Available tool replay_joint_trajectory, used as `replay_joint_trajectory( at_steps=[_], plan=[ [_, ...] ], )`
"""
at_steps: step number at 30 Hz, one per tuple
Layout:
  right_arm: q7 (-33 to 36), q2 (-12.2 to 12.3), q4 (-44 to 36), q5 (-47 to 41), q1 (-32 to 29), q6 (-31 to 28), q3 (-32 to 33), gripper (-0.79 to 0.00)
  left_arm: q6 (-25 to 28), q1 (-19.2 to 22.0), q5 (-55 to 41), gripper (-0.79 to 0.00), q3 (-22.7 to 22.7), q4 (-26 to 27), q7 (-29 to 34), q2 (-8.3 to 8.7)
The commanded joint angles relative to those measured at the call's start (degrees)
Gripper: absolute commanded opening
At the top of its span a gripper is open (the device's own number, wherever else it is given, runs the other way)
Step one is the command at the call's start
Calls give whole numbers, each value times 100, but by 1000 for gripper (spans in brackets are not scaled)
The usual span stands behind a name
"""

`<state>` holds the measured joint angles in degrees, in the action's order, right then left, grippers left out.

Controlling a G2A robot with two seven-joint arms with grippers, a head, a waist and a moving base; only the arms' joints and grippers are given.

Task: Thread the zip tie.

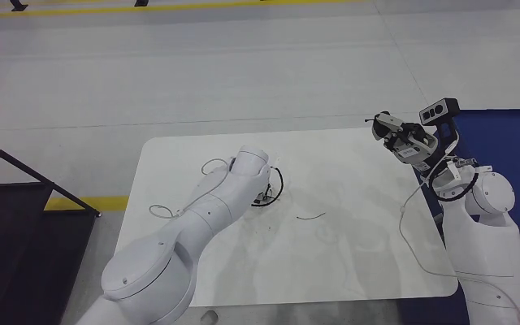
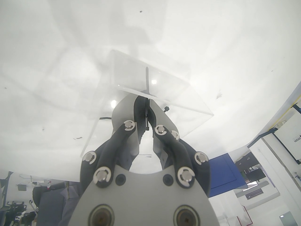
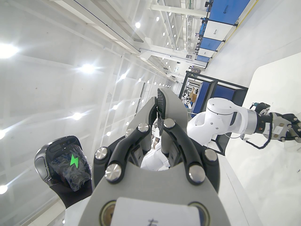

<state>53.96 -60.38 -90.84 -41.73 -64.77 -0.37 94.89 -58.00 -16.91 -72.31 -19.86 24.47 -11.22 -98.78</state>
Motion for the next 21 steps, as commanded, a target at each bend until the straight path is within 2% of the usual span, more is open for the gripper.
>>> replay_joint_trajectory(
  at_steps=[1,6,10,16,21],
  plan=[
    [0,0,0,0,0,0,0,-785,0,29,15,-785,-7,-48,10,-27],
    [0,0,0,0,0,0,0,-785,0,102,-21,-785,42,-54,128,-38],
    [0,0,0,0,0,0,0,-785,0,189,-129,-785,86,61,253,24],
    [0,0,0,0,0,0,0,-785,0,208,-389,-785,156,413,215,221],
    [0,0,0,0,0,0,0,-785,0,202,-791,-785,125,848,-185,476]
  ],
)
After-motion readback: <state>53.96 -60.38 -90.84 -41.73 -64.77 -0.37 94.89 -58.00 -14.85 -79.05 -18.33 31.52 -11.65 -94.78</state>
